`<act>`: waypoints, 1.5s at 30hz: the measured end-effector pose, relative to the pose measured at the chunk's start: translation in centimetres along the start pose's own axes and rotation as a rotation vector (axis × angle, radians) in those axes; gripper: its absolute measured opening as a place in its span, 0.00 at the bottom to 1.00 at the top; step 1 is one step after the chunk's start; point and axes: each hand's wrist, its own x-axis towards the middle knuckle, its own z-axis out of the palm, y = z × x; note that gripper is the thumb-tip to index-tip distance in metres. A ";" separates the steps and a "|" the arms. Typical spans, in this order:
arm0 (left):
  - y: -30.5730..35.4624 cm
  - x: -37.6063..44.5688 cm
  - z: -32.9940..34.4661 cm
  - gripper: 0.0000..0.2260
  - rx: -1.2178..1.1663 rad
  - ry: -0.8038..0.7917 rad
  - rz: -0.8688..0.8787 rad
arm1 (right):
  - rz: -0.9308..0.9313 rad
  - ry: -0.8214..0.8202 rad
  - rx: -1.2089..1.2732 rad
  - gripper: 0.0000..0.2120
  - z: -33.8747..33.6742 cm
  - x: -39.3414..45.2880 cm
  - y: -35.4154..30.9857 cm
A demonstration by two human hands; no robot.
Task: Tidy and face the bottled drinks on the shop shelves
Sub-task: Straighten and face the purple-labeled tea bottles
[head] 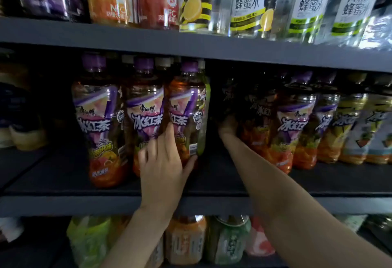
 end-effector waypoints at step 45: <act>3.6 -0.1 -16.9 0.22 -1.039 -0.867 -0.347 | -0.148 -0.024 0.483 0.44 -20.3 -27.1 -7.8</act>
